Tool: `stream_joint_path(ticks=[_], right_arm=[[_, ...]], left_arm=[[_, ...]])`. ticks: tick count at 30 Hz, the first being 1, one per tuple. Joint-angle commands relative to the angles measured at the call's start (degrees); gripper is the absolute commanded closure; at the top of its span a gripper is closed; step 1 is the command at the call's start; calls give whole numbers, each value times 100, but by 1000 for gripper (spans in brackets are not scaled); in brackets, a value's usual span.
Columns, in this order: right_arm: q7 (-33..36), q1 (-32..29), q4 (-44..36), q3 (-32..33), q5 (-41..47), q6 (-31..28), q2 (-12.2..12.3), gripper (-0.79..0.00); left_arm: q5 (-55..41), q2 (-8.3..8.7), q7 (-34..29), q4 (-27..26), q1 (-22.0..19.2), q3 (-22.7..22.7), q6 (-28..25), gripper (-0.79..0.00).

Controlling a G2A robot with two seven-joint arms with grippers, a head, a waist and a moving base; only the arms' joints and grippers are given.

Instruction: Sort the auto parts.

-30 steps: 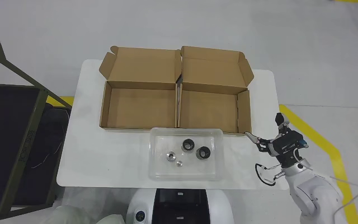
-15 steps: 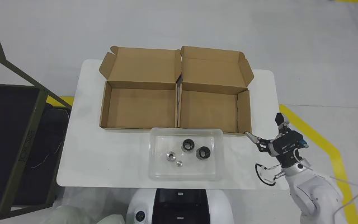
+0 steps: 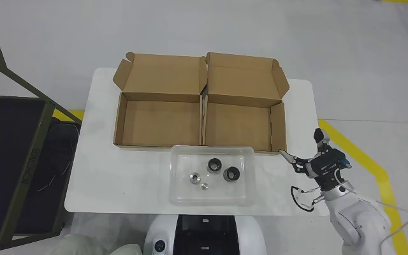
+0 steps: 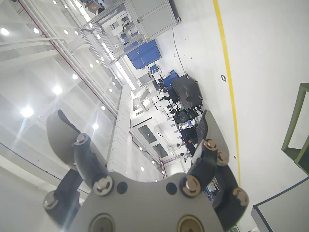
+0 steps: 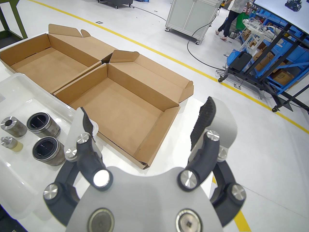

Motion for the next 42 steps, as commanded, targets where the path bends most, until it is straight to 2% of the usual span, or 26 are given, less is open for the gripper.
stream_joint_path(ticks=[1, 11, 21, 33, 42], right_arm=[[0, 0, 0, 0, 0, 0, 0, -784], [111, 26, 11, -27, -8, 55, 3, -785], [610, 585, 332, -583, -358, -140, 40, -785], [878, 1085, 565, -1334, -873, -889, 108, -785], [1172, 1225, 369, -1759, -1131, -1853, 197, -785]], left_arm=[[0, 0, 0, 0, 0, 0, 0, -785], [0, 0, 0, 0, 0, 0, 0, -785], [0, 0, 0, 0, 0, 0, 0, -785], [0, 0, 0, 0, 0, 0, 0, -785], [0, 0, 0, 0, 0, 0, 0, -785]])
